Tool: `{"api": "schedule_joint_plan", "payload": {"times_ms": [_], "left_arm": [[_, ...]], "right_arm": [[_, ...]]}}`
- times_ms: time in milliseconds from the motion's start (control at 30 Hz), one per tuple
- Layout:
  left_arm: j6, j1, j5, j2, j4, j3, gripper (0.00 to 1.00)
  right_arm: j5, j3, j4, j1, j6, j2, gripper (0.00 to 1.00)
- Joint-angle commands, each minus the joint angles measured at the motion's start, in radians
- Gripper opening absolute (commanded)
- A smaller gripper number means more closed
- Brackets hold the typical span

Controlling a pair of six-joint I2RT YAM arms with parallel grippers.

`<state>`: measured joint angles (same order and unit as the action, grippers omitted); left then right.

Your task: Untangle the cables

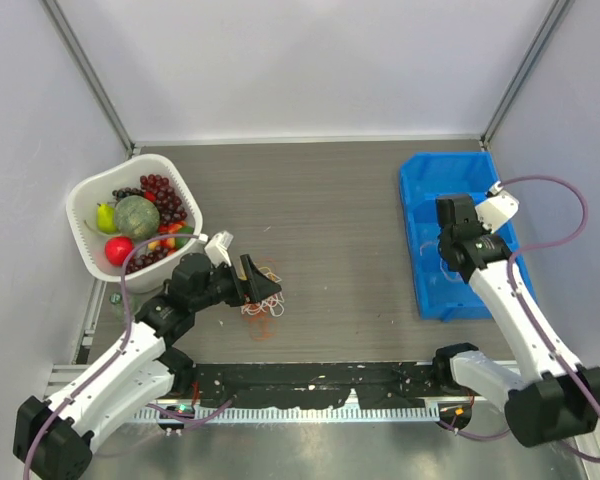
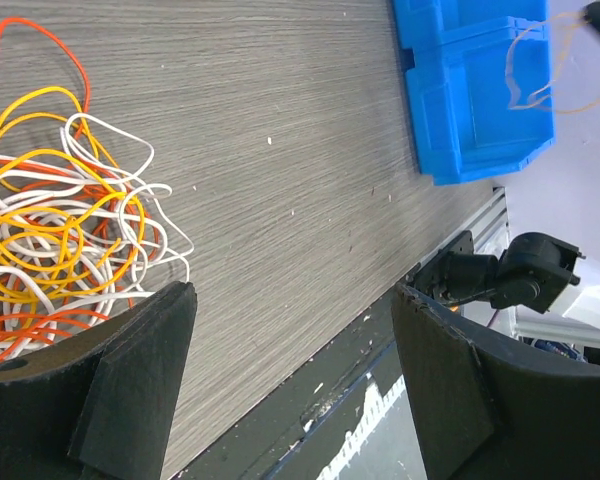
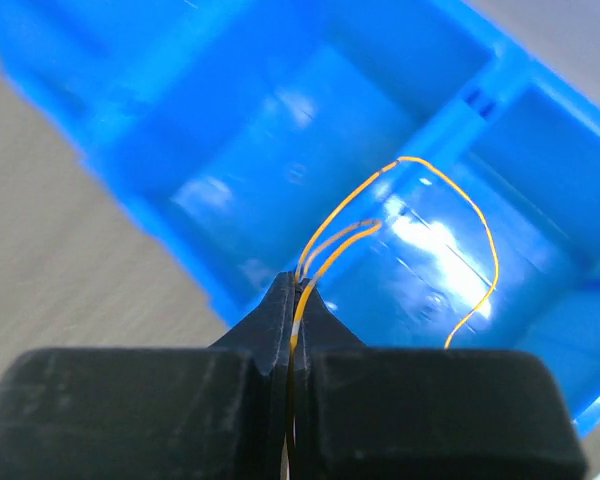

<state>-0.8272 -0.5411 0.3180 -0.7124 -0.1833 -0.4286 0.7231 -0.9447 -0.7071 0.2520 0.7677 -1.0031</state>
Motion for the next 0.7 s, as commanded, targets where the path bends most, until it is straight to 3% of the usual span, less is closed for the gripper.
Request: {"api": "schedule_joint_plan", "payload": {"times_ms": [0, 67, 167, 333, 433, 467, 667], "left_arm": [[0.019, 0.003, 0.018, 0.028, 0.035, -0.041, 0.82], [0.019, 0.003, 0.007, 0.054, 0.007, -0.041, 0.83], [0.016, 0.003, -0.005, 0.093, -0.021, -0.035, 0.82], [0.008, 0.003, -0.017, 0.129, -0.051, -0.035, 0.82], [0.007, 0.004, -0.013, 0.131, -0.047, -0.032, 0.82], [0.008, 0.003, -0.008, 0.130, -0.047, -0.033, 0.82], [0.005, 0.003, 0.000, 0.120, -0.018, -0.024, 0.82]], "right_arm": [[-0.169, 0.099, -0.068, -0.152, 0.103, -0.069, 0.01], [-0.191, 0.135, -0.051, -0.160, 0.129, -0.054, 0.01], [-0.104, 0.172, -0.054, -0.172, 0.165, -0.002, 0.01], [-0.083, 0.270, -0.002, -0.315, 0.147, 0.104, 0.03], [-0.106, 0.250, 0.023, -0.356, 0.066, 0.080, 0.59], [-0.131, 0.226, 0.018, -0.358, 0.049, 0.063, 0.82], [-0.204, 0.072, -0.192, -0.356, 0.051, 0.061, 0.84]]}}
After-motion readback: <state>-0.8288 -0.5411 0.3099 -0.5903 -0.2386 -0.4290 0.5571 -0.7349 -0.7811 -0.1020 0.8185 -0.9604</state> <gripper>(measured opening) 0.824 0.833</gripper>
